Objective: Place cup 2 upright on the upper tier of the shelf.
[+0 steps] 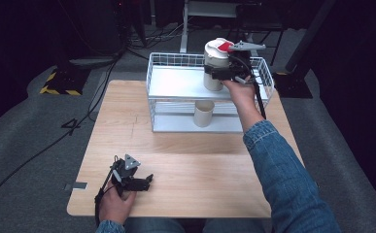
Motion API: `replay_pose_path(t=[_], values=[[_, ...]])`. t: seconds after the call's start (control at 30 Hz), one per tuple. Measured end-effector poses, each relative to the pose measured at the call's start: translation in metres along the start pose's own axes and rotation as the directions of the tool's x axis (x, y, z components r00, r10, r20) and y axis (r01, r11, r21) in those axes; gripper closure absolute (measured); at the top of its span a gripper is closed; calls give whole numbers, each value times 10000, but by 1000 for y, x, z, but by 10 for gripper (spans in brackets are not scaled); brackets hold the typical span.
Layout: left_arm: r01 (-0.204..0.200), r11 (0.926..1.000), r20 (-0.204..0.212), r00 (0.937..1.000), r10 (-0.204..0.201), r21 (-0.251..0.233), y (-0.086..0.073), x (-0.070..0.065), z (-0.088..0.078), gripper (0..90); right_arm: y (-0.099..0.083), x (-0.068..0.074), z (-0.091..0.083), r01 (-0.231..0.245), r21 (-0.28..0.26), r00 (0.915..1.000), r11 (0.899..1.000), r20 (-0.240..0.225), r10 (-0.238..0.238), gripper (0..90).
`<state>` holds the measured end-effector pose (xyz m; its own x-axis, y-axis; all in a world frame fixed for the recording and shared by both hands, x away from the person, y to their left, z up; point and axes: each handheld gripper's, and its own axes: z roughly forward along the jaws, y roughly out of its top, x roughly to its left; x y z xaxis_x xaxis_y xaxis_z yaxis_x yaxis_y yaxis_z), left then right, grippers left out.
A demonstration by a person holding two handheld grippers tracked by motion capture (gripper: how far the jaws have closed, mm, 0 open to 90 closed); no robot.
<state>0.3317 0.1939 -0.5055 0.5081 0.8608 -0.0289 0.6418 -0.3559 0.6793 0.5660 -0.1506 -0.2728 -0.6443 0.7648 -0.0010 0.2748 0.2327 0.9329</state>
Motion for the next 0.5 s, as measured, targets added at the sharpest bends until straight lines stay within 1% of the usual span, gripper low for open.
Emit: replay_pose_path(t=[0.13,0.17,0.23,0.37,0.43,0.5], values=[[4,10000,2,10000,-4,2,0,0,0,66,0,0,-1,243,45,9991,9997,352,-245,11],[3,10000,0,10000,-3,11,0,0,0,67,0,0,-2,182,52,9992,9998,367,-184,3],[-1,10000,6,10000,1,21,0,0,0,66,0,-1,-4,66,-3,9996,10000,292,-66,3],[3,10000,6,10000,-3,28,1,0,1,65,0,-1,-11,210,11,9993,9998,320,-210,3],[4,10000,11,10000,-4,34,1,0,0,65,0,0,-16,182,-2,9994,9998,295,-182,3],[6,10000,8,10000,-6,29,1,0,0,65,1,1,-20,306,-92,9991,9995,302,-303,3]])
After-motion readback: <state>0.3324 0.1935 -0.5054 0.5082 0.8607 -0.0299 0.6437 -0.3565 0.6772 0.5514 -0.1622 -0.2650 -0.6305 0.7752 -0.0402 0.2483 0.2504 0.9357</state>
